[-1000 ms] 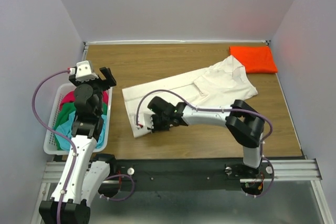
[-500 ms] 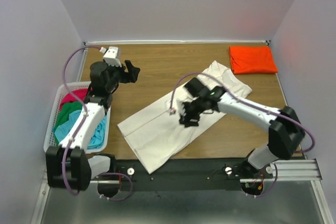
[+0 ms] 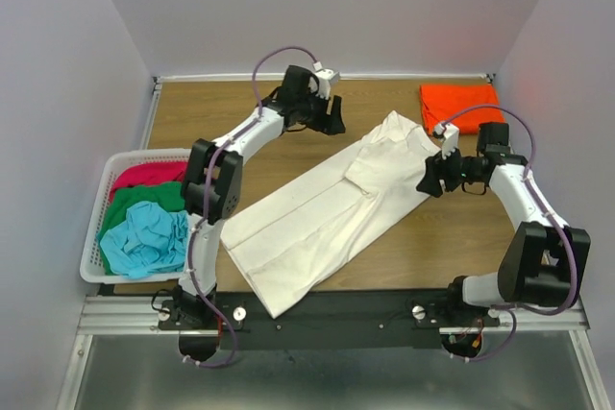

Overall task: Fold and stack the t-shirts
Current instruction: Fold the tshirt

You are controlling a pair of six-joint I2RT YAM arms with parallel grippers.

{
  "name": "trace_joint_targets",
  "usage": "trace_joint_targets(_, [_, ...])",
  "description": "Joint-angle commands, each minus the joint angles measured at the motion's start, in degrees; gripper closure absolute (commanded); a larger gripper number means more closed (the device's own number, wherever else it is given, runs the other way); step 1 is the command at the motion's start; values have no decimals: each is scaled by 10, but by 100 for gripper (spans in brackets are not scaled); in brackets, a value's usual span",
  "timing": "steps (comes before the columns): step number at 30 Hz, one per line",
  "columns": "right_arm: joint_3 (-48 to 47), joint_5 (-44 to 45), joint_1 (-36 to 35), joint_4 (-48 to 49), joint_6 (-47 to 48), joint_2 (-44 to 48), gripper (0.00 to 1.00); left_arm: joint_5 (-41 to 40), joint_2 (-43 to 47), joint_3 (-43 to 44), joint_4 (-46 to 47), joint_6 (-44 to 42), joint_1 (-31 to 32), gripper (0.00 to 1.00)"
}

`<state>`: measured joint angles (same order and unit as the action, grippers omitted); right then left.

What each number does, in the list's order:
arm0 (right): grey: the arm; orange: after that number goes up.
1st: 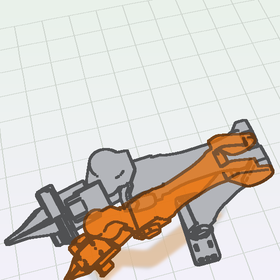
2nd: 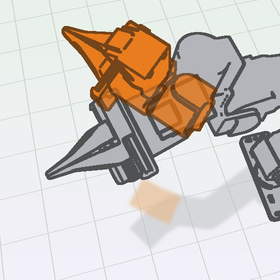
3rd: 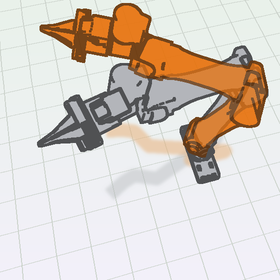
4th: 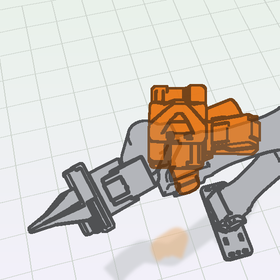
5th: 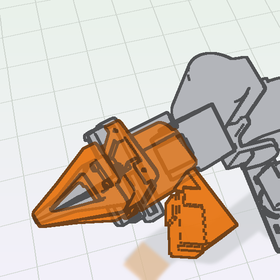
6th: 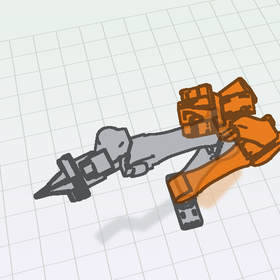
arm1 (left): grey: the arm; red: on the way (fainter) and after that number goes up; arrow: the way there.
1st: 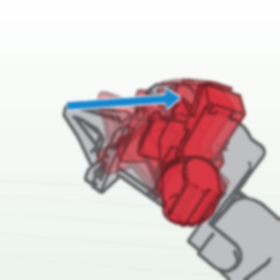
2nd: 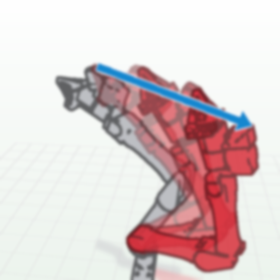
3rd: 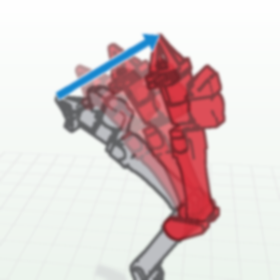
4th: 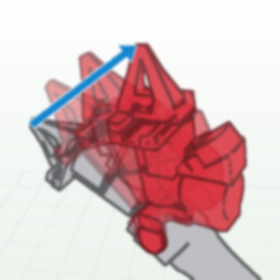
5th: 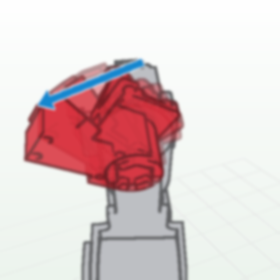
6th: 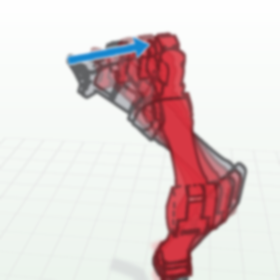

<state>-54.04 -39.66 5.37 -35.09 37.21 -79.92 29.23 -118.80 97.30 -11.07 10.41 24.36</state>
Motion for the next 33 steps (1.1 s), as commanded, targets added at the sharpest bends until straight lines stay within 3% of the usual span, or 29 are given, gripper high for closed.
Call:
trace_joint_targets(1, [7, -81, 53, 15, -43, 35, 31, 2, -93, 130, -133, -22, 31, 28])
trace_joint_targets(6, [16, -97, 69, 14, -48, 37, 31, -41, -206, 270, -216, -20, 60, 32])
trace_joint_targets(14, [17, -107, 73, 14, -48, 37, 31, -57, -252, 295, -235, -11, 79, 34])
trace_joint_targets(21, [17, -104, 73, 14, -48, 35, 31, -47, -267, 301, -248, -20, 91, 42])
trace_joint_targets(27, [17, -103, 76, 14, -48, 36, 31, -64, -278, 311, -258, -20, 93, 63])
trace_joint_targets(29, [18, -104, 78, 14, -47, 36, 31, -78, -275, 316, -259, -16, 92, 74])
trace_joint_targets(30, [17, -104, 79, 14, -47, 36, 31, -84, -271, 315, -258, -13, 90, 91])
trace_joint_targets(33, [18, -105, 81, 14, -47, 37, 31, -109, -249, 294, -246, 0, 76, 100])
